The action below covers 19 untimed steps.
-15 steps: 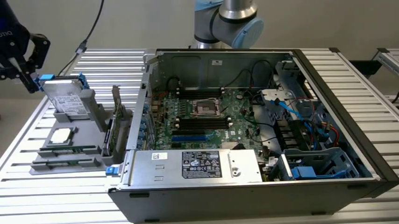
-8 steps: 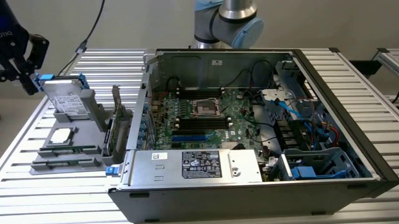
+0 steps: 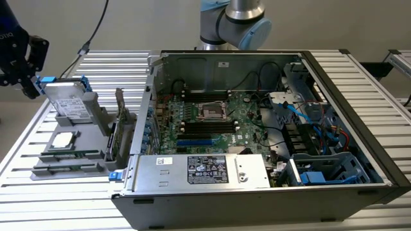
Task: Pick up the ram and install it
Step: 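Pick up the ram and move it above insertion slot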
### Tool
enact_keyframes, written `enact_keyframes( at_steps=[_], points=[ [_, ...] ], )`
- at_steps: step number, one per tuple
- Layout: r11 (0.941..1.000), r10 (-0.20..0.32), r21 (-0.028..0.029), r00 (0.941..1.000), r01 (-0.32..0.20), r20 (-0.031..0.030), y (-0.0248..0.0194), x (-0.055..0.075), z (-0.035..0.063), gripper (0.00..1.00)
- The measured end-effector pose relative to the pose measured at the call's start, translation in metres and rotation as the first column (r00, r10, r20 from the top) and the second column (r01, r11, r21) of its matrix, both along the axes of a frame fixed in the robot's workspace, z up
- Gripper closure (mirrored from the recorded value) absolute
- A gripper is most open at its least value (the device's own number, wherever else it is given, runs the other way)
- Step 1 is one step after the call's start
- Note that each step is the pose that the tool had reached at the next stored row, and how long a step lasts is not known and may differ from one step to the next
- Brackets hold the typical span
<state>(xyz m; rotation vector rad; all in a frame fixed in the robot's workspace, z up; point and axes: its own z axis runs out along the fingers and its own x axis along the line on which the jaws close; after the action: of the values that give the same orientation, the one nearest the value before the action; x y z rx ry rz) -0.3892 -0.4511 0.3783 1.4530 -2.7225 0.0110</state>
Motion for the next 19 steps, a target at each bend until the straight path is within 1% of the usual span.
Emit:
enact_keyframes(
  at_steps=[2, 5, 7, 9, 13, 16, 19],
  points=[
    [0.9994, 0.035, -0.0005, 0.9994, -0.035, -0.0012, 0.0, 0.0, -0.0004, 0.9],
    [0.996, 0.089, -0.0007, 0.996, -0.089, -0.0033, 0.0, 0.0, -0.0011, 0.9],
    [0.992, 0.127, -0.0007, 0.9919, -0.127, -0.0047, 0.0, 0.0, -0.0015, 0.9],
    [0.9867, 0.163, -0.0006, 0.9867, -0.163, -0.0059, 0.0, 0.0, -0.0021, 0.9],
    [0.9726, 0.233, -0.0001, 0.9725, -0.233, -0.0081, 0.0, 0.0, -0.0032, 0.9],
    [0.9581, 0.286, 0.0002, 0.9581, -0.286, -0.0093, 0.0, 0.0, -0.0042, 0.9],
    [0.9411, 0.338, 0.0004, 0.9411, -0.338, -0.0098, 0.0, 0.0, -0.0052, 0.9]
  ],
)
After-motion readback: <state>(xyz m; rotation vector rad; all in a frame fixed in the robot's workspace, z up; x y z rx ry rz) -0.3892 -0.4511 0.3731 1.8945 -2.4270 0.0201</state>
